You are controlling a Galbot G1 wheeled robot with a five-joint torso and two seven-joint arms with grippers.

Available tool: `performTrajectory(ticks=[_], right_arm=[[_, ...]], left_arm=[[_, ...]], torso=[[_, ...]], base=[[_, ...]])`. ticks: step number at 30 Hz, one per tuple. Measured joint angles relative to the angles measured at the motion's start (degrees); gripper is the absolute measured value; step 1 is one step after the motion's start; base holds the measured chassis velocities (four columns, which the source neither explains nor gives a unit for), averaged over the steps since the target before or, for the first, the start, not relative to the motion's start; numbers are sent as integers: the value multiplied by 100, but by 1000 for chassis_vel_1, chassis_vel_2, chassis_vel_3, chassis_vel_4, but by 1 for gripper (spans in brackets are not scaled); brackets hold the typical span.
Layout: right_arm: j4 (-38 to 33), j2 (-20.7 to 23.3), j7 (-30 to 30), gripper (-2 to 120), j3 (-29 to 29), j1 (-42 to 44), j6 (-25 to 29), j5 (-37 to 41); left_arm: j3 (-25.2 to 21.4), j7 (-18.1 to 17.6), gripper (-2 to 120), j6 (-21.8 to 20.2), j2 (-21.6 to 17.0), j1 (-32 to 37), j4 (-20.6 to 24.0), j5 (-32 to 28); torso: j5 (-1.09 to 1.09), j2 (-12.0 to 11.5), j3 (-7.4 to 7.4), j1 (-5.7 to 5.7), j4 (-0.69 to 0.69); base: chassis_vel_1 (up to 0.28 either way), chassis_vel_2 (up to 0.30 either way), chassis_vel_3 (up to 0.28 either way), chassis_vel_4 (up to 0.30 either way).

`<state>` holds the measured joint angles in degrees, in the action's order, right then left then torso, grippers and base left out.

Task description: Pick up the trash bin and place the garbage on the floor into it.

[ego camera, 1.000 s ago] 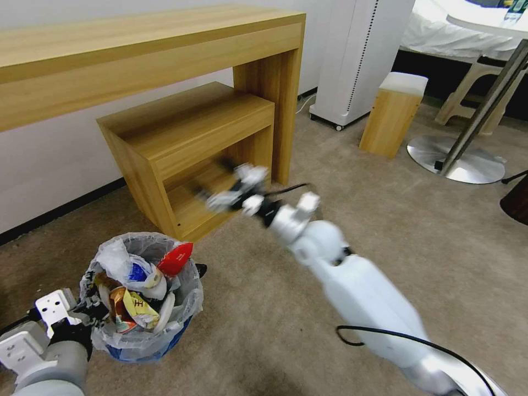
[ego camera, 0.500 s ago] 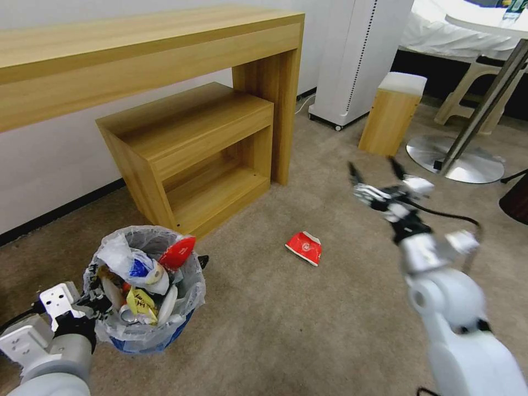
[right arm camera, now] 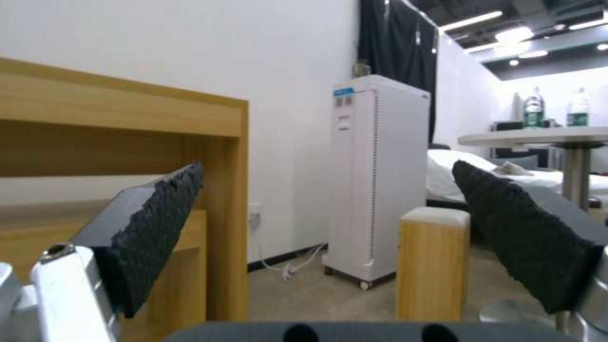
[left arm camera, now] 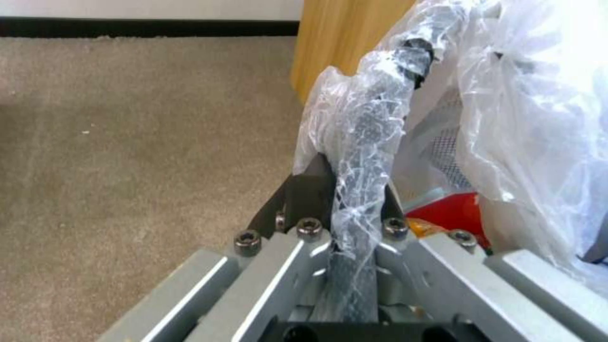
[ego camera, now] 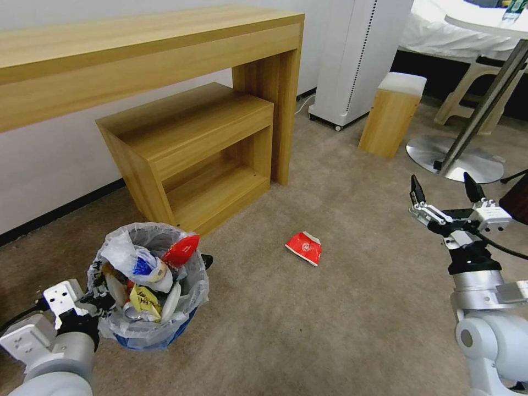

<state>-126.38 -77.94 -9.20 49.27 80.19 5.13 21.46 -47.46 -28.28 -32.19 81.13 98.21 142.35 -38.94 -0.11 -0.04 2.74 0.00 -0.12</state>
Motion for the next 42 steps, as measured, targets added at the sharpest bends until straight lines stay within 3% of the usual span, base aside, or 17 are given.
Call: performTrajectory(ticks=[22, 31, 42], right_arm=[[478, -189, -254, 100, -130, -147, 383, -113], [563, -227, -255, 100, -222, -235, 384, -138], [722, -246, -222, 100, -346, -360, 412, -215]], left_arm=[[-54, -13, 0, 2, 12, -12, -24, 18], [-58, -40, 0, -4, -35, -82, -93, -44], [180, -862, 0, -874, -186, 92, -67, -984]], torso=[[0, 0, 0, 0, 0], [-1, 0, 0, 0, -1], [0, -1, 2, 1, 0]], base=[[0, 0, 0, 0], [-106, 104, 103, -128], [-238, 232, 237, -232]])
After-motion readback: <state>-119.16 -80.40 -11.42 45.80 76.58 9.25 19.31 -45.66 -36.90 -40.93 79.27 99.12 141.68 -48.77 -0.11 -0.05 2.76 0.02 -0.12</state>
